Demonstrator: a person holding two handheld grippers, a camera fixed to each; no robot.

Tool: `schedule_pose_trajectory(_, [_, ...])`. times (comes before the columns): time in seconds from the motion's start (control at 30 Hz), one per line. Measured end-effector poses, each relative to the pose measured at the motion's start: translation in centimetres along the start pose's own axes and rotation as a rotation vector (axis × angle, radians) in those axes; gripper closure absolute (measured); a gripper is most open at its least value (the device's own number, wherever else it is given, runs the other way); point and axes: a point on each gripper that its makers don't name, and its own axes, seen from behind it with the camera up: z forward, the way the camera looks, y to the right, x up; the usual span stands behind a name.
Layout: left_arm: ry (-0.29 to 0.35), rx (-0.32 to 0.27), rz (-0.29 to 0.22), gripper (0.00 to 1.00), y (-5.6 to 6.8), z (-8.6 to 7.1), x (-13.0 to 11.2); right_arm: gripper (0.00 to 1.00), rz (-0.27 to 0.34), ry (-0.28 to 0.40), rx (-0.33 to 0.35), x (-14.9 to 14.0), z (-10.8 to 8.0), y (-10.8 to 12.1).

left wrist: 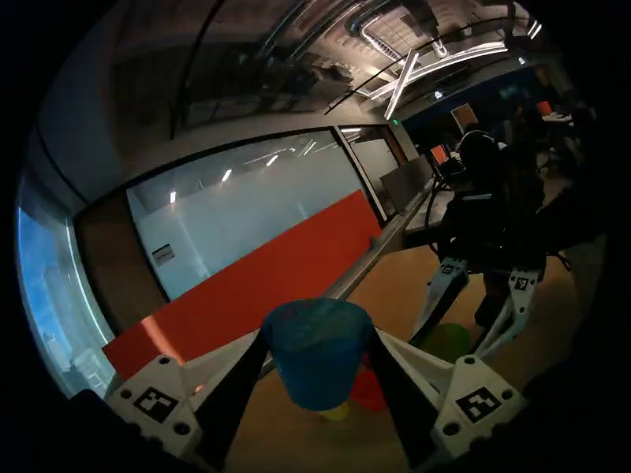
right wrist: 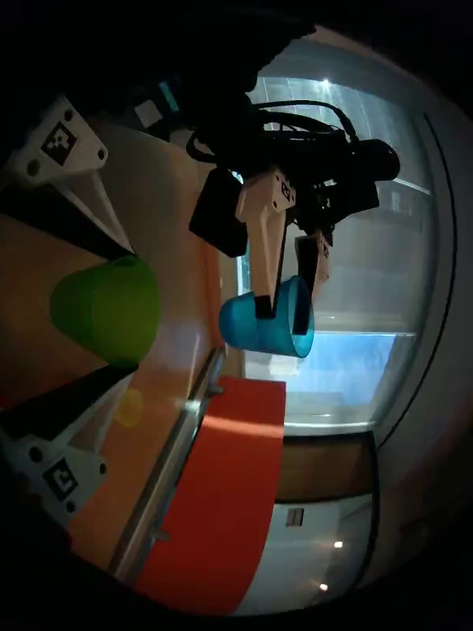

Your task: Pour water

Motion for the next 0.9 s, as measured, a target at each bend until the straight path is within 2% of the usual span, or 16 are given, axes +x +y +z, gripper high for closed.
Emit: schedule_pose_trajectory(0.9, [-0.040, 0.006, 0.189, 0.14, 0.24, -0.07, 1.01, 0.06, -0.013, -0.013, 0.028, 0.09, 0.36, -0.77])
